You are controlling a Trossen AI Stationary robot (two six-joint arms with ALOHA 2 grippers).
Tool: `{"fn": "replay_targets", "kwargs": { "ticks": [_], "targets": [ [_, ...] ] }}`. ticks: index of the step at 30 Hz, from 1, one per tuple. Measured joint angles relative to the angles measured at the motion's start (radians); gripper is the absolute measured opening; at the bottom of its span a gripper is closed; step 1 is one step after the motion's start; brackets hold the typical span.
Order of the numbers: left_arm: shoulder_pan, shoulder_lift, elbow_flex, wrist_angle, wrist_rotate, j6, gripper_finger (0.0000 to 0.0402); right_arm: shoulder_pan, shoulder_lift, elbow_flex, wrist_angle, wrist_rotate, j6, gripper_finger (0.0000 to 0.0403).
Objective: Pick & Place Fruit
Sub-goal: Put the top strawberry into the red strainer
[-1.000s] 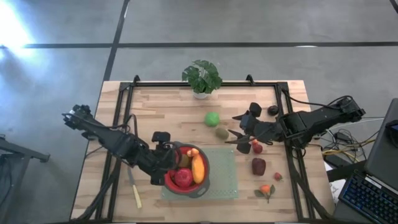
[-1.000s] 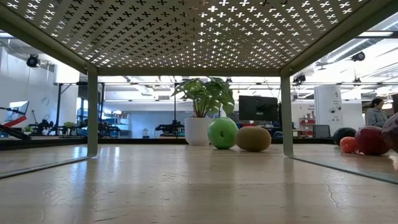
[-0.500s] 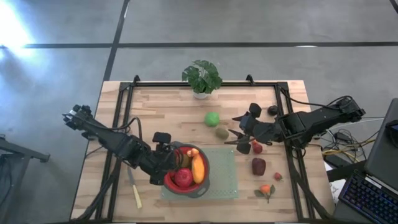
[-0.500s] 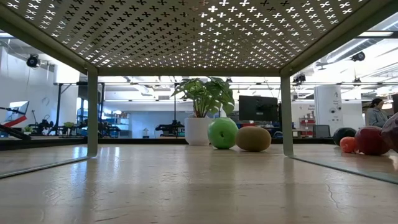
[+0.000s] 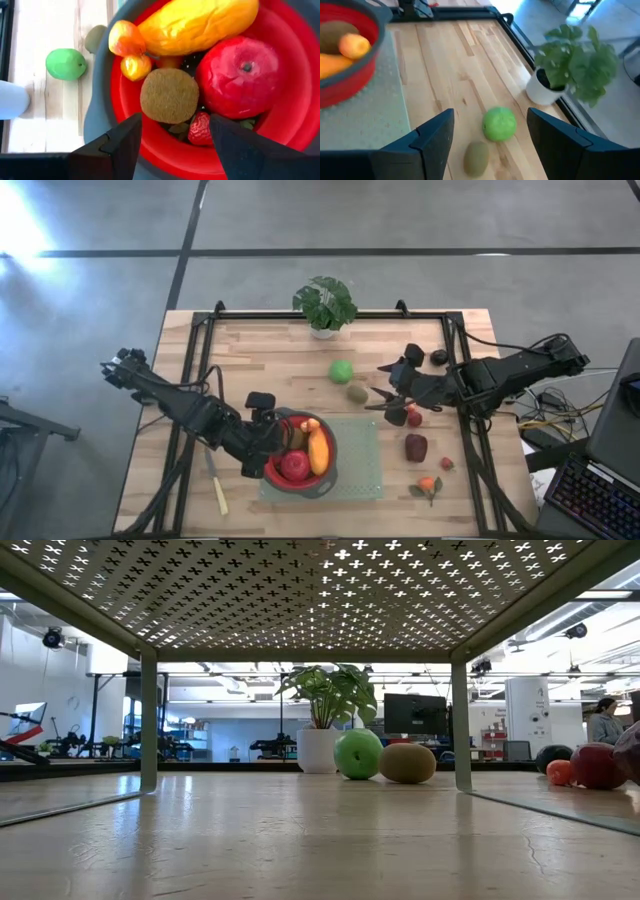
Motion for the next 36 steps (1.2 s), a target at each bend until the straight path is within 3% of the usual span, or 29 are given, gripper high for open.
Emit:
{"fn": "replay_targets", "kwargs": {
  "ticks": [9, 15, 36],
  "targets": [
    [-0.001, -0.055, 0.029, -0.012, -0.008, 0.089, 0.0236, -0.079, -0.047, -0.008, -0.312, 0.0, 0.249, 0.0236],
    [-0.001, -0.121, 0.029, 0.076, -0.102, 0.128, 0.0234, -0.183, -0.048, -0.062, -0.463, -0.013, 0.444, 0.0223],
    [-0.001, -0.229, 0.028, 0.089, -0.119, 0.136, 0.0234, -0.496, -0.048, -0.386, -0.55, -0.303, 0.563, 0.0262]
  ]
}}
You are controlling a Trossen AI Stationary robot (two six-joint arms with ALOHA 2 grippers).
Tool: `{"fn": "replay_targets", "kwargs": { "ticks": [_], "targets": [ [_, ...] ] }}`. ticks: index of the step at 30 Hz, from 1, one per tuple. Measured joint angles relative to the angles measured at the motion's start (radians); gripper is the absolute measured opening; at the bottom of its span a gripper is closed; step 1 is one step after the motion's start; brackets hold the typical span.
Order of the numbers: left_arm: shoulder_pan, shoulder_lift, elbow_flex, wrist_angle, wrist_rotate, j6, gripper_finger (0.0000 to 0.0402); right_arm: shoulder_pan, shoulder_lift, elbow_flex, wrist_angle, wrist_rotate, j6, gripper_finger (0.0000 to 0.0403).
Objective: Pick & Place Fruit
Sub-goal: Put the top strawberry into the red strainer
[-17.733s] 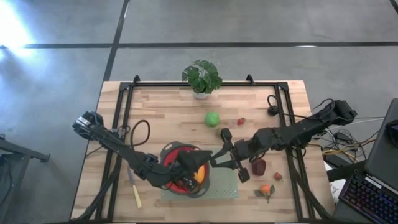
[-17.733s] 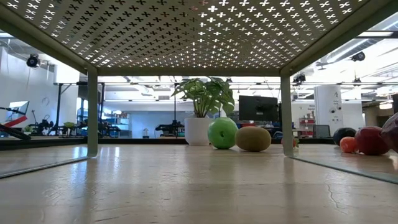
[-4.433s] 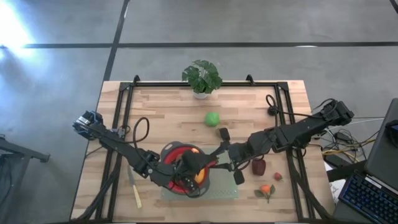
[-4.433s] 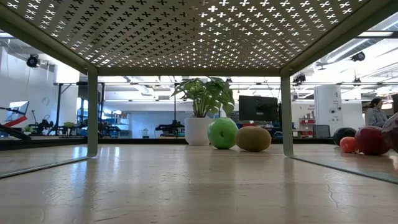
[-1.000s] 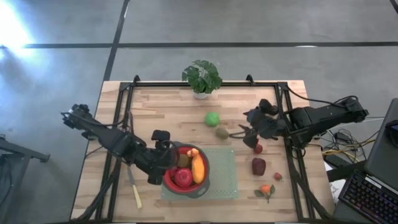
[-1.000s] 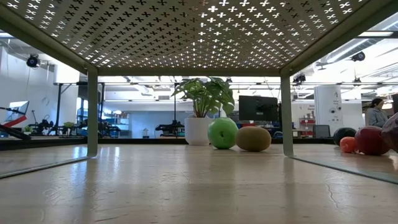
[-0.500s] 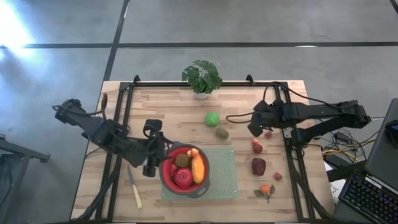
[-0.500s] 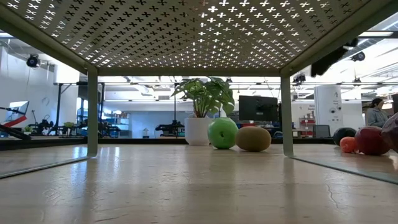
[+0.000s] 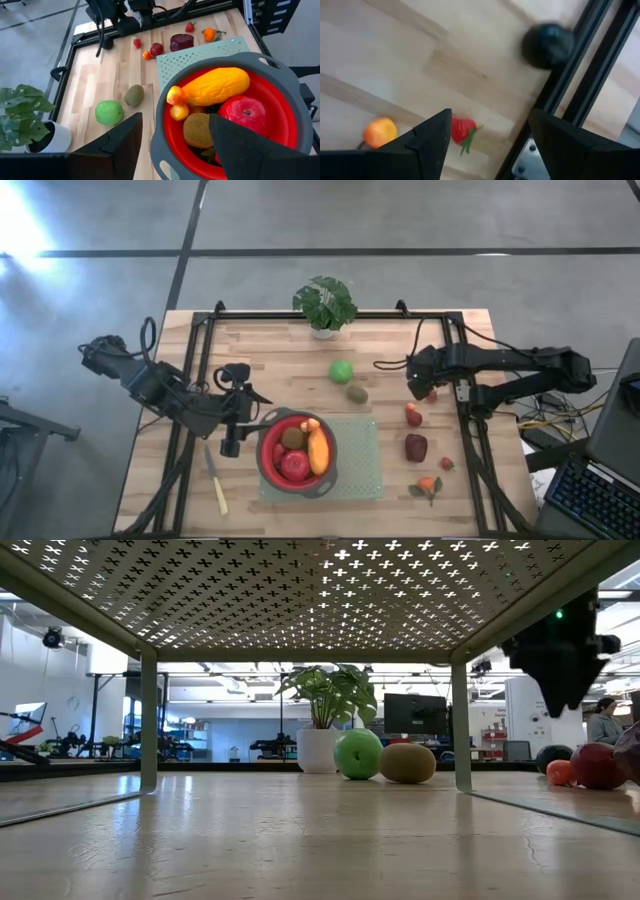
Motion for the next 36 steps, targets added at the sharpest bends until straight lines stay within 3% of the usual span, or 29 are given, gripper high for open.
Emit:
{"fn": "replay_targets", "kwargs": {
  "ticks": [21, 36],
  "targets": [
    [0.0, 0.005, 0.0, 0.0, 0.001, -0.006, 0.0234, -0.011, 0.003, -0.206, 0.181, -0.13, 0.174, 0.0233],
    [0.0, 0.005, 0.0, -0.001, 0.001, -0.006, 0.0234, -0.011, 0.004, -0.331, 0.364, -0.175, 0.151, 0.0264]
  ]
}}
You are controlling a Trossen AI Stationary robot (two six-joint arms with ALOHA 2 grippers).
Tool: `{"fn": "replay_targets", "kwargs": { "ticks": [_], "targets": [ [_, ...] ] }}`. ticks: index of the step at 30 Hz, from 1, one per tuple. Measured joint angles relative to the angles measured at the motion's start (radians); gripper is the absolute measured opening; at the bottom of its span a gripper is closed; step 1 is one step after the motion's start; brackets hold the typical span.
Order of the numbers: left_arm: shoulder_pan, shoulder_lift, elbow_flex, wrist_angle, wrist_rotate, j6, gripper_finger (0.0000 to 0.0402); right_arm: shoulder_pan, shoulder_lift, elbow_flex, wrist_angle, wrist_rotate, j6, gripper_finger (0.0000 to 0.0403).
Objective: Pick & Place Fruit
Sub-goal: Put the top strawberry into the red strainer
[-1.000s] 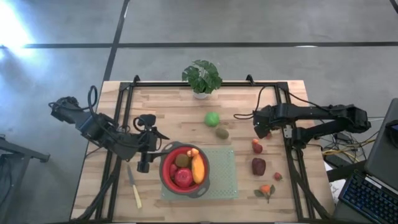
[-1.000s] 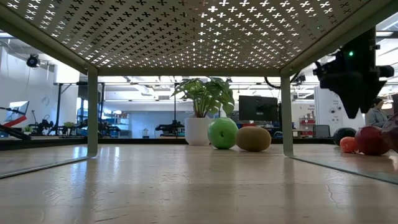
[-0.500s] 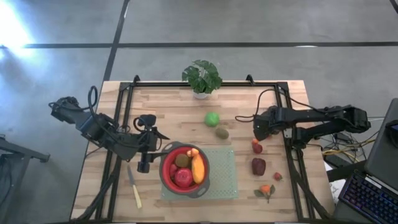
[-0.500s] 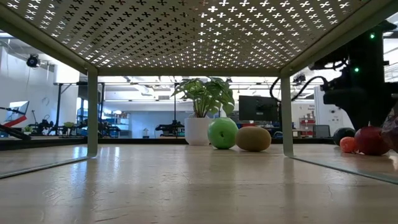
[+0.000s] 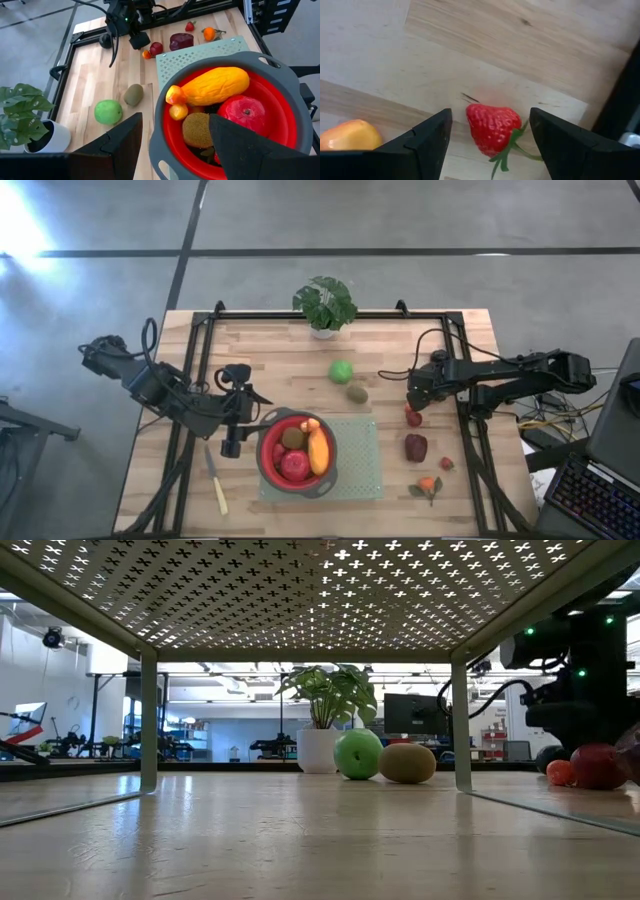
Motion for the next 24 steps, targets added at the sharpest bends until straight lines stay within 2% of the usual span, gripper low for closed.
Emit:
{"fn": "replay_targets", "kwargs": {
  "ticks": [18, 21, 24],
  "targets": [
    [0.0, 0.0, 0.0, 0.0, 0.0, 0.0, 0.0234, 0.0, 0.0, 0.0, 0.013, -0.039, -0.028, 0.0144],
    [0.0, 0.001, 0.0, 0.0, 0.0, 0.0, 0.0234, 0.0, -0.001, 0.001, 0.013, -0.039, -0.034, 0.0139],
    [0.0, 0.001, 0.0, 0.0, 0.0, 0.0, 0.0234, 0.0, -0.001, 0.001, 0.013, -0.039, -0.039, 0.015]
  ]
}}
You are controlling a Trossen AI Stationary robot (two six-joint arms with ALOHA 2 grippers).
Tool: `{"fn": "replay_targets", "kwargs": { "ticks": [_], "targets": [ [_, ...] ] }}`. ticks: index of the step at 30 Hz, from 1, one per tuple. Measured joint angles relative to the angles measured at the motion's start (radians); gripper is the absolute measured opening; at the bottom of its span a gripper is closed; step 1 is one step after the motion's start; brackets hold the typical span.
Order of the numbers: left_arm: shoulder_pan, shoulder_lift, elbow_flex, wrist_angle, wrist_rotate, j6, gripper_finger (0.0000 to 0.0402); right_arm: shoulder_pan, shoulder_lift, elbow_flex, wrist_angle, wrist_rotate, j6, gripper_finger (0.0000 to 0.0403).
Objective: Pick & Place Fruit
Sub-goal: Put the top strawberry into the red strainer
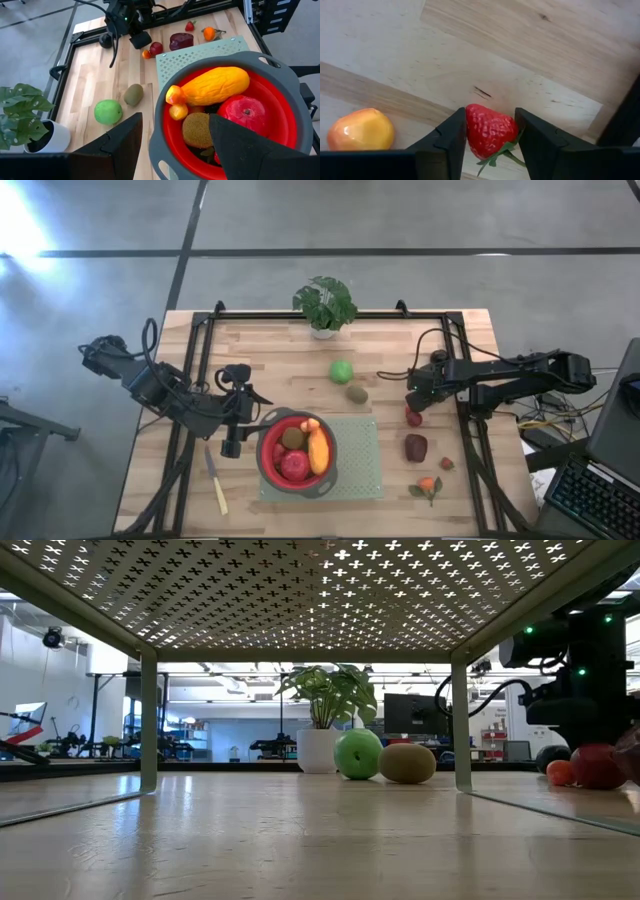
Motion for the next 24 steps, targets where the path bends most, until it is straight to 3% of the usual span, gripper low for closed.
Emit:
{"fn": "replay_targets", "kwargs": {
  "ticks": [5, 10, 19, 24],
  "targets": [
    [0.0, 0.0, 0.0, 0.0, 0.0, 0.0, 0.0234, 0.0, 0.001, 0.025, -0.001, 0.007, -0.042, 0.0161],
    [0.0, 0.0, 0.0, 0.0, 0.0, 0.0, 0.0234, 0.0, 0.001, 0.075, -0.001, 0.051, -0.098, 0.0139],
    [0.0, 0.0, 0.0, 0.0, 0.0, 0.0, 0.0234, 0.0, 0.001, 0.214, -0.002, 0.169, -0.186, 0.0155],
    [0.0, 0.01, 0.0, 0.0, 0.0, -0.026, 0.0234, 0.014, 0.001, 0.296, 0.005, 0.174, -0.238, 0.0144]
  ]
}}
